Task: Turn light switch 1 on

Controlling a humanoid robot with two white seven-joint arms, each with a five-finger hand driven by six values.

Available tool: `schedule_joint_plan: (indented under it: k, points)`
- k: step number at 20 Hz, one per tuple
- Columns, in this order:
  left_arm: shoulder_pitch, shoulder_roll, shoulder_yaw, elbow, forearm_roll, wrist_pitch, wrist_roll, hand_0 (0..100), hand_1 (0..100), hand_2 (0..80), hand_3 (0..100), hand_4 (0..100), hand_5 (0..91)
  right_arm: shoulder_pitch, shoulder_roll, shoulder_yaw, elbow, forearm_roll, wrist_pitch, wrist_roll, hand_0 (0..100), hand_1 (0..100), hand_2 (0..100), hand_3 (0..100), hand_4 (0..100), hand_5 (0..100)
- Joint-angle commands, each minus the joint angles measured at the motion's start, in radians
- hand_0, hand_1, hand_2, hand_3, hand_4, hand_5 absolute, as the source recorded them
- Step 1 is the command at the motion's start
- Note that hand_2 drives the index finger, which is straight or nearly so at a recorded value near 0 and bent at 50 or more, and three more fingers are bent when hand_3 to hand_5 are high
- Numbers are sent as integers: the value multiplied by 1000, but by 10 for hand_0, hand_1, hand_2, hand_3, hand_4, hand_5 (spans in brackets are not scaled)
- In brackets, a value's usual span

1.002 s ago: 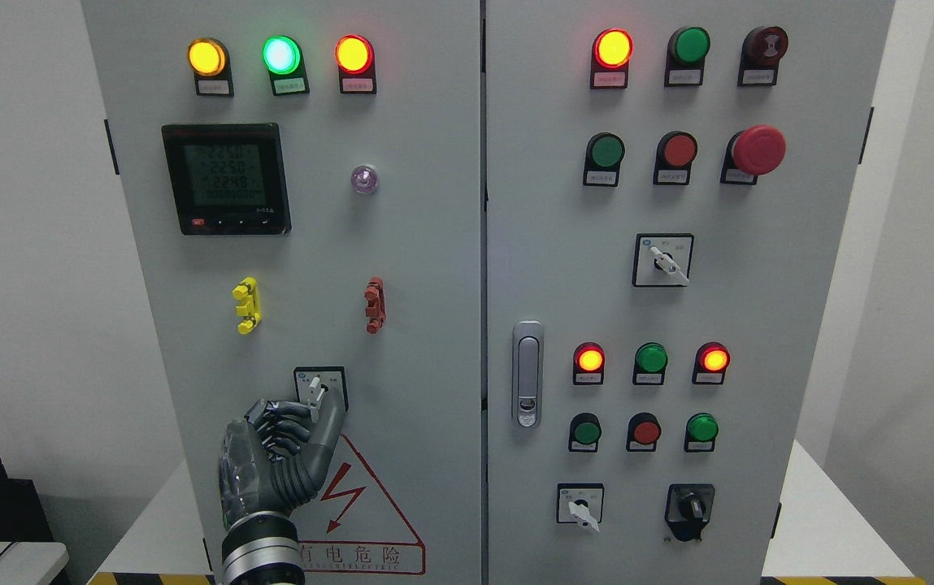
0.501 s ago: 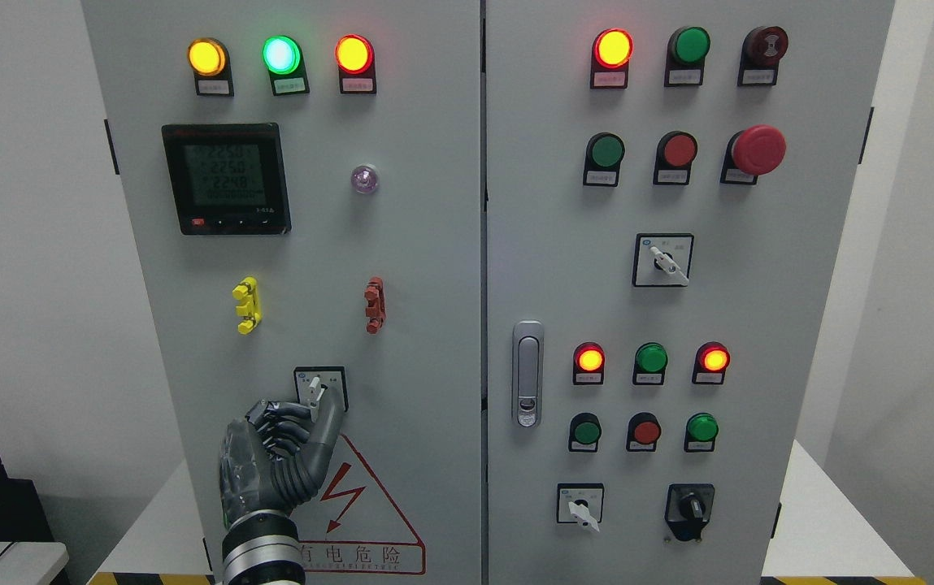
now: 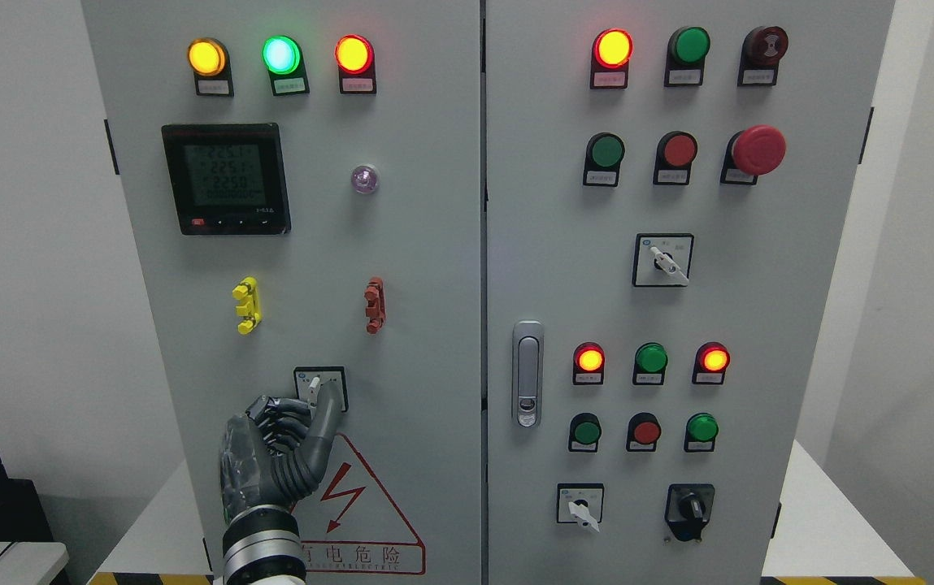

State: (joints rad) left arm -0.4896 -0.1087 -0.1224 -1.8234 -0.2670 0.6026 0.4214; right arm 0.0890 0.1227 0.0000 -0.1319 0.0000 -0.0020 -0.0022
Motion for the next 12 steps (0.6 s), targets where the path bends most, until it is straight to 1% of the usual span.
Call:
schedule_joint_plan:
  k: [1, 12]
  points:
    - [-1, 0, -2, 1, 0, 2, 5, 181, 451, 597, 849, 853, 812, 0, 0, 20, 0, -26, 0, 1, 120, 389, 0, 0, 0, 0]
    - [-1, 0, -3, 1, 0, 11, 5, 215, 432, 614, 864, 862, 819, 0, 0, 20, 0, -26, 0, 1, 120, 389, 0, 0, 0, 0]
